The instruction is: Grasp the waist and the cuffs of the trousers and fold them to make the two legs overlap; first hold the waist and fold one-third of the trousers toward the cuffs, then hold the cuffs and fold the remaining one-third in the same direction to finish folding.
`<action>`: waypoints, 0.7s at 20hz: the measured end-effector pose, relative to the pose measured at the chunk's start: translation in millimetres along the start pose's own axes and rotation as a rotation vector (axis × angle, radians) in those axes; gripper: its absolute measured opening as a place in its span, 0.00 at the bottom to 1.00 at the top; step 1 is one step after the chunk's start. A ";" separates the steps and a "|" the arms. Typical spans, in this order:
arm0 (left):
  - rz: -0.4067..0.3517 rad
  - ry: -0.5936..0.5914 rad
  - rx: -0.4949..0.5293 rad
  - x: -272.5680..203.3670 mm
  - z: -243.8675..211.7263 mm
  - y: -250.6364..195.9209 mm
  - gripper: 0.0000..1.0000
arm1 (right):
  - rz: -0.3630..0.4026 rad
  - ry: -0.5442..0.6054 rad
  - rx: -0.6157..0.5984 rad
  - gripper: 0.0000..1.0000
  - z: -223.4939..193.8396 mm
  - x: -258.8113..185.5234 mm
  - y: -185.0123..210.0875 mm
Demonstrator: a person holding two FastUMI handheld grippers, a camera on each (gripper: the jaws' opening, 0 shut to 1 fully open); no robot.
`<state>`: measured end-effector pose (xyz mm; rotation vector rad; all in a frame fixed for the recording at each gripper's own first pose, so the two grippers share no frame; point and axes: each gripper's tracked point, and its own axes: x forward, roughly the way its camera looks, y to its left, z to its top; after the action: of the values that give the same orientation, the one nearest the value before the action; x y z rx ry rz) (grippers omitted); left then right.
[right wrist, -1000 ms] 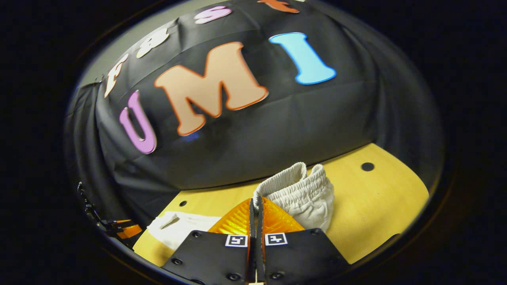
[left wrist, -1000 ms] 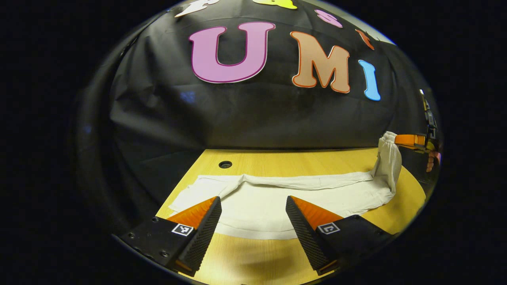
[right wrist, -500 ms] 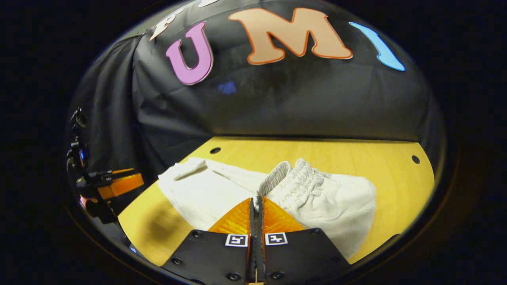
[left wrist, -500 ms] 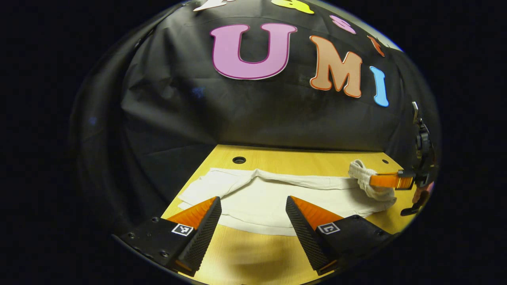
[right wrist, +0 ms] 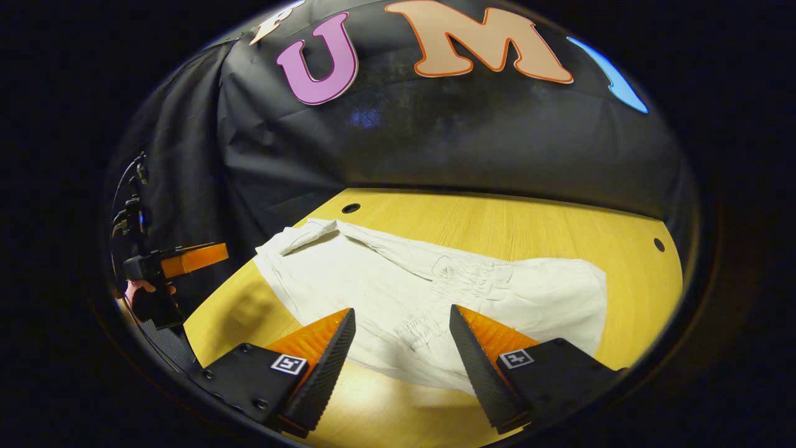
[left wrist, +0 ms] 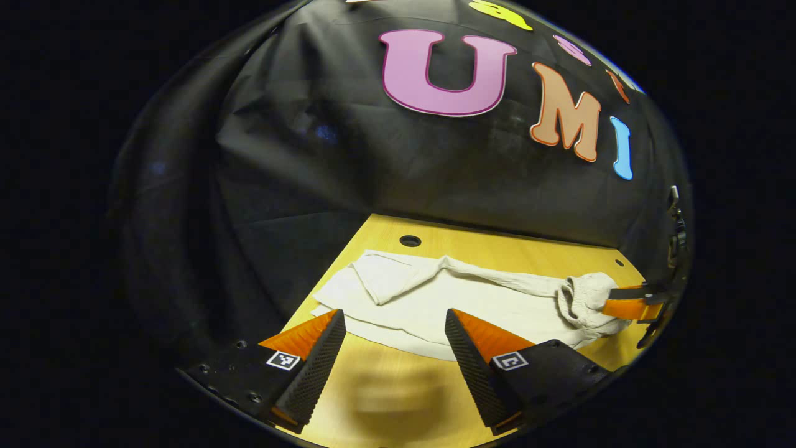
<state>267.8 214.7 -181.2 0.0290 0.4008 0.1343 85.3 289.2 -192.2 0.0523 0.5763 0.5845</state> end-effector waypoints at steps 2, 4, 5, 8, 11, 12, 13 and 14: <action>0.004 0.024 0.003 0.2 -2.6 0.4 0.95 | -0.020 0.003 -0.001 0.97 1.8 -9.6 -5.2; 0.004 0.042 0.005 1.8 -4.7 1.4 0.95 | -0.052 -0.004 0.010 0.97 5.4 -24.6 -11.2; 0.005 0.062 0.013 4.2 -10.3 2.4 0.95 | -0.073 -0.010 0.019 0.92 8.1 -33.4 -15.1; 0.007 0.111 0.046 8.8 -18.9 2.0 0.96 | -0.135 -0.012 0.044 0.97 6.7 -58.4 -27.2; 0.009 0.159 0.071 5.1 -18.1 1.5 0.95 | -0.203 -0.021 0.077 0.97 5.7 -84.1 -39.5; 0.013 0.172 0.074 4.2 -17.7 1.4 0.95 | -0.220 -0.028 0.092 0.92 5.8 -91.3 -42.3; 0.014 0.180 0.071 3.9 -18.0 0.7 0.95 | -0.238 -0.030 0.101 0.96 4.5 -97.1 -46.6; 0.016 0.182 0.069 5.4 -18.0 1.6 0.95 | -0.261 -0.032 0.106 0.96 3.3 -102.9 -51.4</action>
<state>265.4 217.1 -199.8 0.0887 0.5873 0.1393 43.0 191.4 -148.7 0.0850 0.5716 0.2989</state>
